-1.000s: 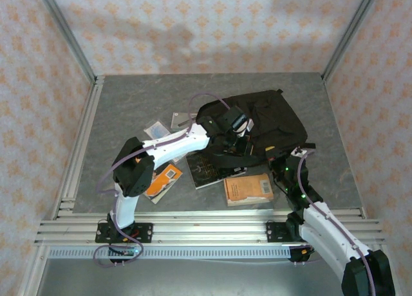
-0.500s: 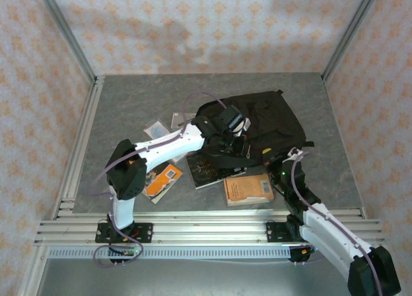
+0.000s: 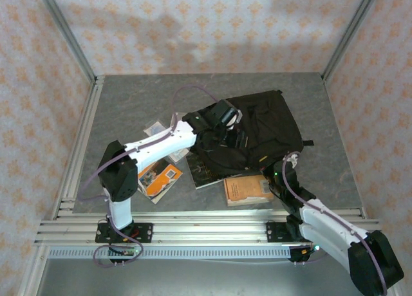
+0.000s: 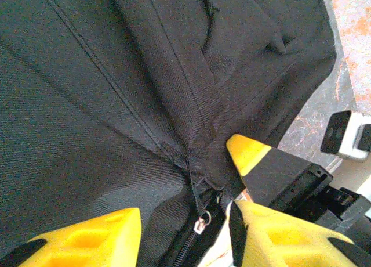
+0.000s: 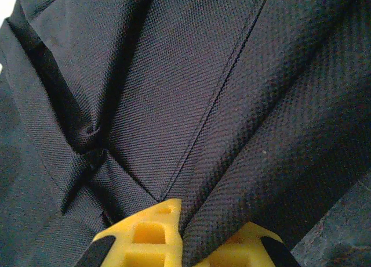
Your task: Pack books, pencil case, and school supplies into a backpack
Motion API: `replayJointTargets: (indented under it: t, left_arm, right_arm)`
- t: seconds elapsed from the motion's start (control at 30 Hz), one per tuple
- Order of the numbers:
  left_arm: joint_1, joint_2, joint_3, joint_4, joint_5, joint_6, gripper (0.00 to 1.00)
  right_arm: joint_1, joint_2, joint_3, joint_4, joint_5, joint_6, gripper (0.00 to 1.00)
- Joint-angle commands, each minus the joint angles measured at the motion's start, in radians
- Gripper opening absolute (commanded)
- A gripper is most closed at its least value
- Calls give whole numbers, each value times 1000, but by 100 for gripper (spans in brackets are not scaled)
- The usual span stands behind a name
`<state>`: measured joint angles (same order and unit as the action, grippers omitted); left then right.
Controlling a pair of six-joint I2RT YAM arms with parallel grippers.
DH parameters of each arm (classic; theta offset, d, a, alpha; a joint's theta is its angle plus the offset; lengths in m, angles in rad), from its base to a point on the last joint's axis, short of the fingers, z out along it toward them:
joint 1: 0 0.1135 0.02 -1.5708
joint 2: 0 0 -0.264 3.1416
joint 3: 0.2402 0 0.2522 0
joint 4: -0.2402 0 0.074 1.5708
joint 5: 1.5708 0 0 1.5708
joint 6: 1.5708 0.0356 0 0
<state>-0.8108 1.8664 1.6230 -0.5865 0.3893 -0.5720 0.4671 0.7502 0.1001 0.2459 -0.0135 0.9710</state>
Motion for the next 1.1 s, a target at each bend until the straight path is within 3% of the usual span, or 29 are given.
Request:
replayJointTargets:
  t: [0.0,0.27,0.5,1.07]
  left_arm:
    - [-33,52,53,-35,22,-1,46]
    - [-76,164,95,-50,27,-56,42]
    - [-84,193,97,-37,16,-120,44]
    - [-124,281,200,-155,-103,-164,36]
  right_arm:
    - [15,-25,11,-45,5,-3,0]
    - [15,-30,23,-63,24,9,0]
    - [15,-26,23,-74,36,22,0]
    - [18,-22,43,-65,27,65,0]
